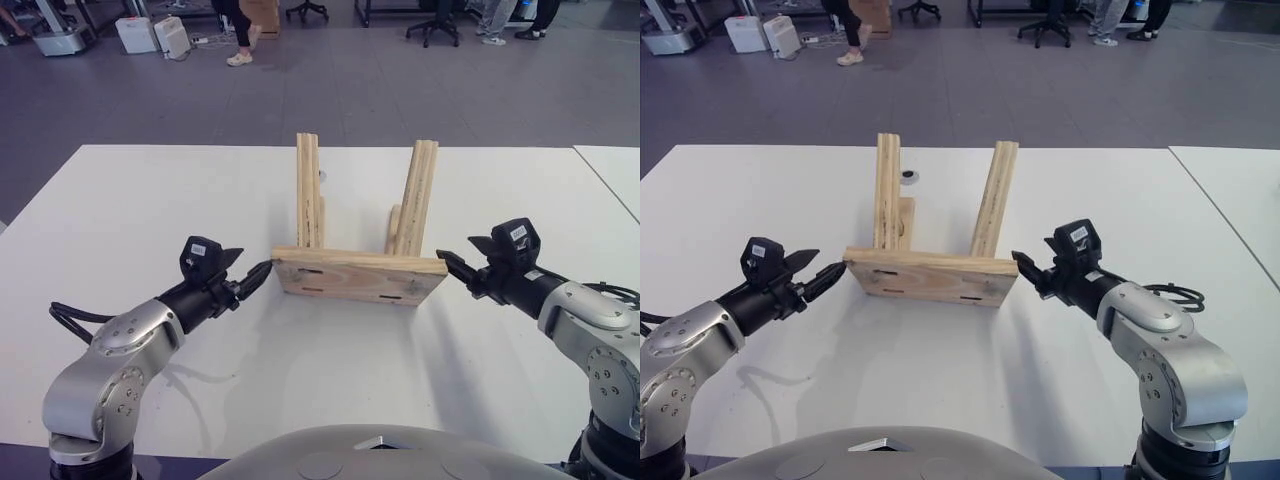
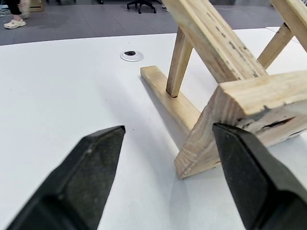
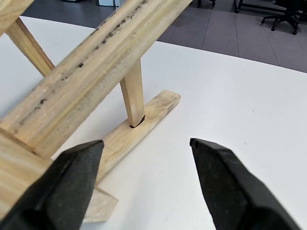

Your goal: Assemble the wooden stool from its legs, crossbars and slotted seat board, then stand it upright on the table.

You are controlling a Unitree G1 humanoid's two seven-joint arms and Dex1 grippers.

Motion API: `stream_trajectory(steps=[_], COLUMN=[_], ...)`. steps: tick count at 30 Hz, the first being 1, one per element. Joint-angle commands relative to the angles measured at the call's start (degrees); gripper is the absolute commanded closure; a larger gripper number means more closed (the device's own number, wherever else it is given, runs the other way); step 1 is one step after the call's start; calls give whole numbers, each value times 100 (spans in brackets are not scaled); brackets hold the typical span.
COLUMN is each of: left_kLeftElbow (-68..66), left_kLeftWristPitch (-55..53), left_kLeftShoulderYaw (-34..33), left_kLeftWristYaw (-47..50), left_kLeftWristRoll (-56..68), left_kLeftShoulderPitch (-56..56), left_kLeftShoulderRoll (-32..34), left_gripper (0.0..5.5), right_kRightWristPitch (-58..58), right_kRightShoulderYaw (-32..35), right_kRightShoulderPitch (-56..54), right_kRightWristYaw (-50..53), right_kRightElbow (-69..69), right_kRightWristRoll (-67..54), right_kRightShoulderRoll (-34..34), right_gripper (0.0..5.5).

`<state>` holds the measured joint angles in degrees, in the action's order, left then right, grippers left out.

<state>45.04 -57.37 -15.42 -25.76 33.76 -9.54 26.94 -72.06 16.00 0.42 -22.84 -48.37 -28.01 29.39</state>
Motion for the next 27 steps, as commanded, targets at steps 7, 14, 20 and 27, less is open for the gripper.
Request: stream_trajectory(steps=[7,14,20,27], left_kLeftElbow=[-2434,-3108,-3916,-4255], left_kLeftWristPitch=[2449,3334,3855,4084], left_kLeftShoulderYaw=[539,2340,2983,3015], left_kLeftWristYaw=[-3151,-4304,-4507,-4866], left_kLeftWristRoll=[-989,-1615,-2005,-1833], left_kLeftShoulderPitch=[277,1613,2451,2761], left_kLeftShoulderRoll=[2648,2466,1966,1753], left_gripper=[210,210,210,263], right_kRightWristPitch=[3416,4819,5131,5472], right_kRightShoulderYaw=[-190,-1818,-2397,-2526], right_kRightShoulderPitch=[975,-429,-1141,-1471], right_kRightWristYaw=[-3268,-4348,-4844,-4987], right_kRightElbow=[2164,3484,4176,4667], right_kRightWristRoll=[674,893,1047,1156], right_kRightShoulderRoll=[2604,1938,1800,1594], right_gripper=[210,210,210,352])
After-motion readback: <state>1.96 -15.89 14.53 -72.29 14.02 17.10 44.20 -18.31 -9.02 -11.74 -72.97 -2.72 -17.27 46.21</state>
